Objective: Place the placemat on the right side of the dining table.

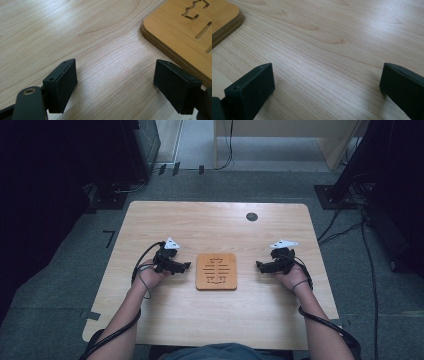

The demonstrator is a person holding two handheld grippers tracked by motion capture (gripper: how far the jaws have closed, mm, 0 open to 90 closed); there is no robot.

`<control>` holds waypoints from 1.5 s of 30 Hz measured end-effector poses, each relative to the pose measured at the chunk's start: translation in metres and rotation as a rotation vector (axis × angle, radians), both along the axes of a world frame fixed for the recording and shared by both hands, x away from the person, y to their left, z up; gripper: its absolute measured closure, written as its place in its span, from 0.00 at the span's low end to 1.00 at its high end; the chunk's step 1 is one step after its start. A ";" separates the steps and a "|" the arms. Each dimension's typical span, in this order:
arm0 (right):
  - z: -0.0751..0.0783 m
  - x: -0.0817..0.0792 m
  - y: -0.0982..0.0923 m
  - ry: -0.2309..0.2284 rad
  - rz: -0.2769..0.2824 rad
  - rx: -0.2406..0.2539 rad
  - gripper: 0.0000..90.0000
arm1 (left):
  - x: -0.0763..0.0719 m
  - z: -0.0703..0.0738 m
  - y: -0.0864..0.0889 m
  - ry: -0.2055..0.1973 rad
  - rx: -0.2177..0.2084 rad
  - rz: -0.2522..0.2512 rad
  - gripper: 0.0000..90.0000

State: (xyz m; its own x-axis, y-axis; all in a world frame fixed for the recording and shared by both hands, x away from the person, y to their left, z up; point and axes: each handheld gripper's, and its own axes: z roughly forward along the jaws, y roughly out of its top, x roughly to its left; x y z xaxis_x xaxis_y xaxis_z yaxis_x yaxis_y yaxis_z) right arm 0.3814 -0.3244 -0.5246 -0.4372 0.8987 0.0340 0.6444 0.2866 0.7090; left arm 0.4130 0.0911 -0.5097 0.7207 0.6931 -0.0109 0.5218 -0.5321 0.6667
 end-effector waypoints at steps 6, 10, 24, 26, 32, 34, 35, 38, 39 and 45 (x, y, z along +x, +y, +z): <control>0.000 0.001 0.000 -0.003 0.001 -0.002 0.00 | -0.001 -0.001 0.000 -0.007 -0.001 0.000 0.20; 0.000 0.002 0.000 -0.004 0.001 -0.001 0.00 | -0.001 -0.001 0.000 -0.013 -0.010 0.008 0.20; 0.000 0.004 0.002 -0.003 -0.001 -0.001 0.00 | -0.001 -0.003 0.002 -0.027 -0.026 -0.004 0.19; 0.000 0.004 0.002 0.001 -0.003 -0.003 0.00 | -0.001 -0.003 0.002 -0.026 -0.022 -0.003 0.19; 0.002 0.007 0.004 0.024 -0.012 -0.015 0.00 | 0.000 -0.003 0.001 -0.024 -0.018 0.009 0.19; 0.003 0.008 0.005 0.034 -0.009 -0.019 0.00 | 0.000 -0.003 0.000 -0.022 -0.016 0.005 0.18; 0.003 0.008 0.005 0.038 -0.011 -0.020 0.00 | 0.000 -0.003 0.000 -0.021 -0.015 0.004 0.17; 0.005 0.008 0.007 0.052 -0.016 -0.027 0.00 | 0.000 -0.002 -0.001 -0.015 -0.010 0.008 0.17; 0.005 0.008 0.007 0.058 -0.012 -0.030 0.00 | 0.000 -0.002 -0.001 -0.012 -0.007 0.011 0.17; 0.008 0.010 0.009 0.085 -0.011 -0.050 0.01 | 0.001 0.000 -0.002 0.005 -0.005 0.010 0.17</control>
State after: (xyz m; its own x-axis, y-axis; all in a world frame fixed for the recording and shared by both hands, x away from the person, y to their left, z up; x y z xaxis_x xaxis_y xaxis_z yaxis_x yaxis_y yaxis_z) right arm 0.3915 -0.3152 -0.5166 -0.4251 0.9048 0.0260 0.7049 0.3129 0.6365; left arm 0.4141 0.0890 -0.5098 0.7137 0.7002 -0.0177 0.5304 -0.5237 0.6667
